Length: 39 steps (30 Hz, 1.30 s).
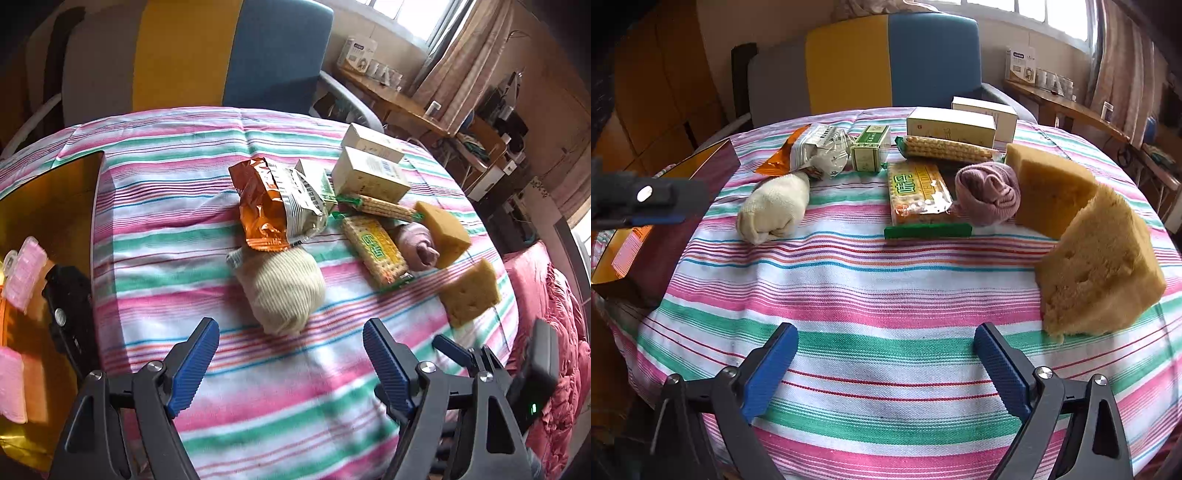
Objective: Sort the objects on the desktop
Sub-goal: 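Lower left tool over cream knit pouch while right tool approaches WEIDAN cracker pack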
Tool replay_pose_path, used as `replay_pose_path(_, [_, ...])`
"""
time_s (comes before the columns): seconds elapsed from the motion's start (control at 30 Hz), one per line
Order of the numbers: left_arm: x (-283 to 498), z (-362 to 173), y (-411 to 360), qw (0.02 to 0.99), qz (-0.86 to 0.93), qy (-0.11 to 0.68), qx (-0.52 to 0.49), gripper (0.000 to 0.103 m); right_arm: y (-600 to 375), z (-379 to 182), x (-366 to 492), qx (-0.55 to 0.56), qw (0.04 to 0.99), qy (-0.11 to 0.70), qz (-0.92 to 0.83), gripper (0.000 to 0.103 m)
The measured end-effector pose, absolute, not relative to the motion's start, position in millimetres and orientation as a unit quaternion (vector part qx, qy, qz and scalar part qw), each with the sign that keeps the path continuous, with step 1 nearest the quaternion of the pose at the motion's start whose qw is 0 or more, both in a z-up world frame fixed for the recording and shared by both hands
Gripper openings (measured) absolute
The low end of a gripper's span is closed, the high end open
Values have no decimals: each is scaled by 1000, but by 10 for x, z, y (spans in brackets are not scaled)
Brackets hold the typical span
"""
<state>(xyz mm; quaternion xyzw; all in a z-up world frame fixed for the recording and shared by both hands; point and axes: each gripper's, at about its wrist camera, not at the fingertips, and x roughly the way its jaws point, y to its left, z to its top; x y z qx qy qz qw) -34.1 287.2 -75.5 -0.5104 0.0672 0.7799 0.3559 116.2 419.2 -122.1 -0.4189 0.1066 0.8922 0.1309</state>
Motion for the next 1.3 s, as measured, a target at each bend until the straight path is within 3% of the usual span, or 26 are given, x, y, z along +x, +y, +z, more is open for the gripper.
replay_pose_path(0.47, [-768,-1157,3313,308,778,78,-542,80,4160,-1258,1188,-392,132,102,905,103])
replay_pose_path(0.63, [-717,-1168,3242,335,774,66,-533,71,4199,-1224,1192,-391,128,114,904,103])
replay_pose_path(0.77, [-592,-1103,3175,352,777,79,-515,68,4273,-1169,1114,-393,128,113,904,80])
replay_pose_path(0.87, [-512,-1108,3108,369,769,79,-517,63,4357,-1151,989,-400,133,105,901,71])
replay_pose_path(1.1, [-376,-1185,2999,385,756,83,-523,61,4710,-1135,640,-402,165,127,892,71])
replay_pose_path(1.3, [-337,-1182,2917,394,754,80,-519,60,4855,-1167,310,-417,147,130,888,82])
